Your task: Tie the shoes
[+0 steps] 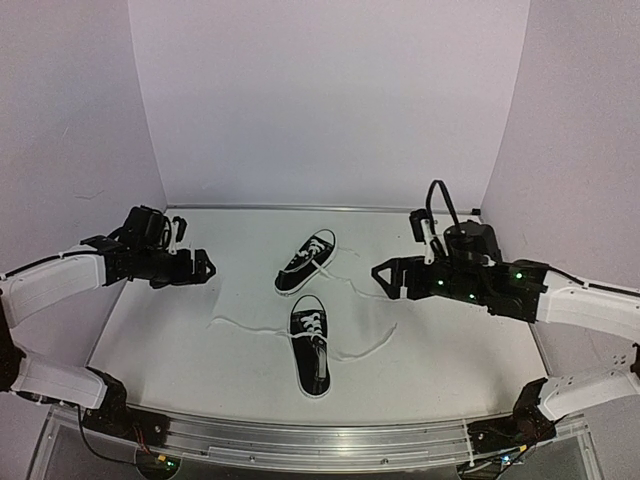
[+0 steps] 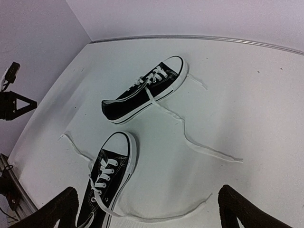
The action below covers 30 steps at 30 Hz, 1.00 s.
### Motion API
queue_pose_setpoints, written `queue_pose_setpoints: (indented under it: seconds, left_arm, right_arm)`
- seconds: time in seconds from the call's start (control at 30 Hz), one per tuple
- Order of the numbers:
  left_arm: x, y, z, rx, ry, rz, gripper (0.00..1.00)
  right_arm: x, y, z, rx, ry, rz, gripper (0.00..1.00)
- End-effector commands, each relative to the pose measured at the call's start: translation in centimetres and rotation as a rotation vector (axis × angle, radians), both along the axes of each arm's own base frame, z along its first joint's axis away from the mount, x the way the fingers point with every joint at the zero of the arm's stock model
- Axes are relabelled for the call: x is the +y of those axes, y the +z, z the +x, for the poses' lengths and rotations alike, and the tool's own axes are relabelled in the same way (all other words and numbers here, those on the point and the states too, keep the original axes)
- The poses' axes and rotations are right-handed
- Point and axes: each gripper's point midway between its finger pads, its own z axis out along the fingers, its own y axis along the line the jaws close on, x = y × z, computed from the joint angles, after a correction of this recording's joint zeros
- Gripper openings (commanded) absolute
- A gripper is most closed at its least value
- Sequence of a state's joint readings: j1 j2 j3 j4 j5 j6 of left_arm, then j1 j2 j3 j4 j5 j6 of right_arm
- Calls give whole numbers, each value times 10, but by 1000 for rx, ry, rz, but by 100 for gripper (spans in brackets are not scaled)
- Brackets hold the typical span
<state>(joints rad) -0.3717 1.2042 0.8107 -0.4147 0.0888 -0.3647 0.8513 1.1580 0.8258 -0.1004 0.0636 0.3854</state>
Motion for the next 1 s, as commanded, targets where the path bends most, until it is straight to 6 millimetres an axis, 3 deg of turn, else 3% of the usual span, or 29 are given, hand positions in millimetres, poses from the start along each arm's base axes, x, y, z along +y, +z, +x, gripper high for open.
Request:
queue_pose_setpoints:
  seconds: [0.0, 0.1, 0.23, 0.4, 0.6, 0.8, 0.97]
  left_arm:
    - [-14, 57, 22, -225, -39, -93, 100]
    - [-29, 61, 23, -215, -116, -121, 100]
    - [-44, 40, 21, -131, -166, -102, 99]
    - [-106, 28, -18, -221, -498, -48, 100]
    - [-143, -15, -43, -213, -787, 91, 97]
    - [-165, -58, -57, -198, -1017, 228, 84]
    - [-176, -84, -58, -179, -1146, 330, 65]
  right_arm:
    - [42, 8, 0, -28, 190, 11, 98]
    - [53, 0, -3, -1, 237, 24, 98]
    - [62, -1, -8, 0, 294, 44, 98]
    - [65, -4, -11, -2, 325, 45, 98]
    - [69, -15, -16, 29, 360, 44, 98]
    - [67, -21, -18, 51, 365, 52, 98]
    - [64, -27, -18, 70, 360, 59, 98]
